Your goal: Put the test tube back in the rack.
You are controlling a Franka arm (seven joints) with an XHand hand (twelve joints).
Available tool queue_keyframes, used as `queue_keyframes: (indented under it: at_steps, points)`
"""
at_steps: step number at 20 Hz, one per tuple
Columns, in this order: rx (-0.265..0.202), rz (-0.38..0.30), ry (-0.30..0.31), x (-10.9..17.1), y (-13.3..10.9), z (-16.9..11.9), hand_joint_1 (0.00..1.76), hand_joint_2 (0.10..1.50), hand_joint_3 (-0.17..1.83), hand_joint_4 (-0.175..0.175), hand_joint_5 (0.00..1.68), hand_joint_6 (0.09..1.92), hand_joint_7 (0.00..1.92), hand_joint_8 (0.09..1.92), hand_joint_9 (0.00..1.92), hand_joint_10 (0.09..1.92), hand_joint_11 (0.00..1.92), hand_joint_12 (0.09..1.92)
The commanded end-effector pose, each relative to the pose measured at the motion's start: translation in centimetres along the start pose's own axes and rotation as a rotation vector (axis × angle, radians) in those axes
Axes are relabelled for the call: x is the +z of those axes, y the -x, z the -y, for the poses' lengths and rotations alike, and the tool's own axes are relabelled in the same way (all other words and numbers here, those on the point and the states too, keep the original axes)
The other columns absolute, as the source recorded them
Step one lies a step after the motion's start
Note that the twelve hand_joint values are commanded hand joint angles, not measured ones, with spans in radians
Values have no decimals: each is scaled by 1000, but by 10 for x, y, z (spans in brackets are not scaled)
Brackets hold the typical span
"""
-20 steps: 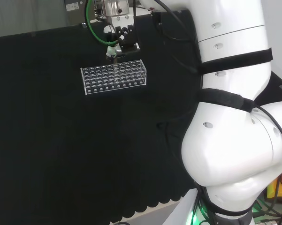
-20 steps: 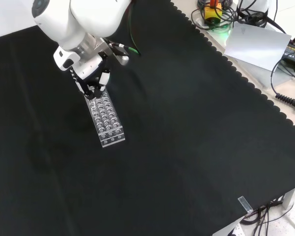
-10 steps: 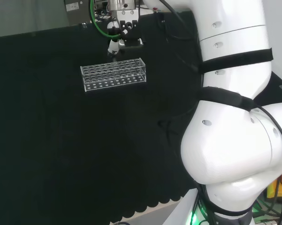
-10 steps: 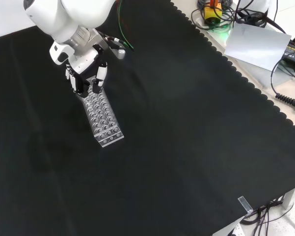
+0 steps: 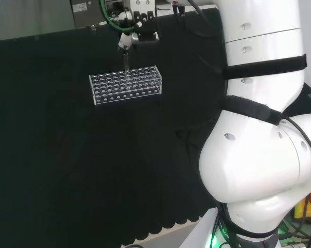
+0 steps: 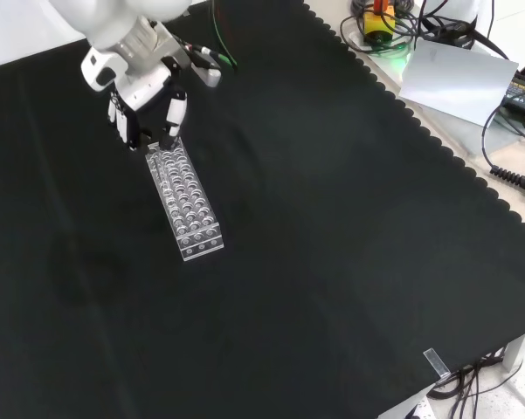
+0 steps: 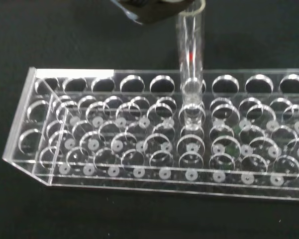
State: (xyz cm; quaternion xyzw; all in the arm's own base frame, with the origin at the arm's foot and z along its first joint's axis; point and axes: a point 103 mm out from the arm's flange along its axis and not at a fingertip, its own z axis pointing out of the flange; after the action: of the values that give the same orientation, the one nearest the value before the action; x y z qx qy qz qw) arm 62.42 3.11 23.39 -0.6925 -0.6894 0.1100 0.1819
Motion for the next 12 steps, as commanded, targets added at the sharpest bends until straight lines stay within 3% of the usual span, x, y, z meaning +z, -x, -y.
queue_keyframes:
  at_steps: [1,12]
  points:
    - [-4,11,41,-32,-1,15,1069,977,-175,-37,834,635,862,826,1064,676,640,1384]
    - [-11,49,146,-110,-11,56,1072,973,-175,-32,837,634,858,825,1063,676,639,1384]
